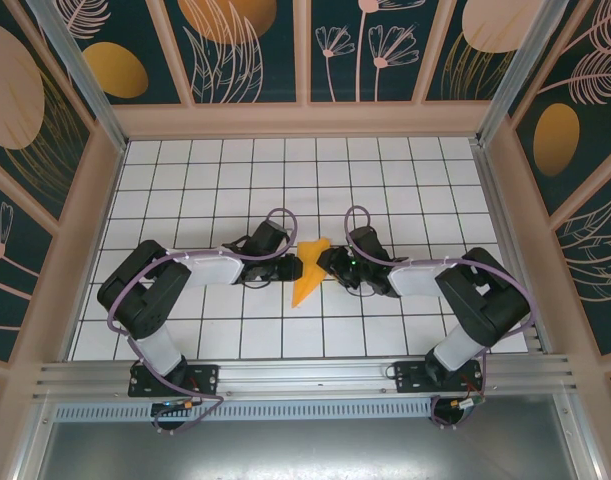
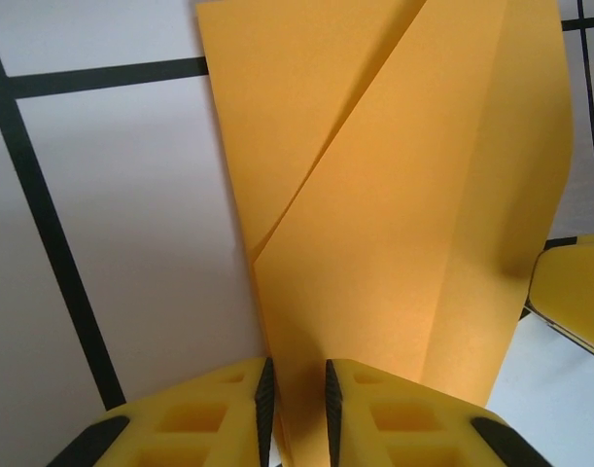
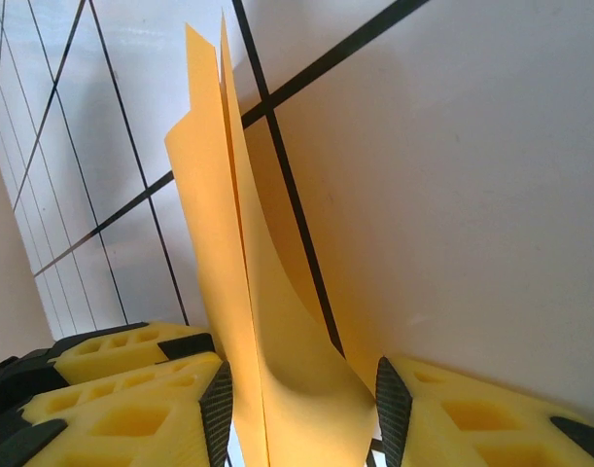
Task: Fold a paper plane with a square sheet of paper (pick it up from the middle)
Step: Turn over the paper at the center of the table.
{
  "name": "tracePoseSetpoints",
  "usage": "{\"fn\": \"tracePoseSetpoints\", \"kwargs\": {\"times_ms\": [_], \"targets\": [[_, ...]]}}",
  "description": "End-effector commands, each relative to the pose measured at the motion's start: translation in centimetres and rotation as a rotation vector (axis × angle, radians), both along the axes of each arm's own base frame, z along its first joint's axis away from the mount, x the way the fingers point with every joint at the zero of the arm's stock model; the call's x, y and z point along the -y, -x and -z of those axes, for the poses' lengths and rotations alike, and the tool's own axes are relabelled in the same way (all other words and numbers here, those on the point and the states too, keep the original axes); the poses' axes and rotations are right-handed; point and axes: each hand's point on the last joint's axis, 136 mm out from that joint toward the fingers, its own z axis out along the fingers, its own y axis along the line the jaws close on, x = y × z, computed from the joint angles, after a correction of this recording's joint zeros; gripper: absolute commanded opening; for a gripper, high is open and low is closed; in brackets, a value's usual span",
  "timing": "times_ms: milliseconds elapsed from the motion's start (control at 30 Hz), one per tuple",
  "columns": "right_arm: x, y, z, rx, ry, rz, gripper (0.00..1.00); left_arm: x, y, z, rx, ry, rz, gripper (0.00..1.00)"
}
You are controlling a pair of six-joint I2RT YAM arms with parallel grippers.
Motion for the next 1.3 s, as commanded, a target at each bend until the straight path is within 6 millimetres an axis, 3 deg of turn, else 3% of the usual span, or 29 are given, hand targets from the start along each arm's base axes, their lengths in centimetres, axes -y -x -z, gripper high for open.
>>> {"fn": "tracePoseSetpoints", "kwargs": {"times_ms": [0,567,933,1267], "targets": [[-1.2,-0.9,-1.3,0.055,-0.036,-0.034,0.46,-0.1,0.1,-1.0,0.003,0.045,-0.003,0.24],[-1.2,-1.0,-0.6,0.044,-0.047,-0.036,0.46,-0.1,0.3,-1.0,-0.029,0.117,-0.010,0.24],[-1.0,-1.0,-1.1,0.069,-0.066,-0.037,0.46,-0.2,0.3,-1.1,-0.030,0.126,-0.018,0.21],[-2.2,-1.5,-1.9,0.100,-0.105,-0.085,0.46,-0.4,0.2,-0.9,-0.028,0.113,-0.022,0.20]]}}
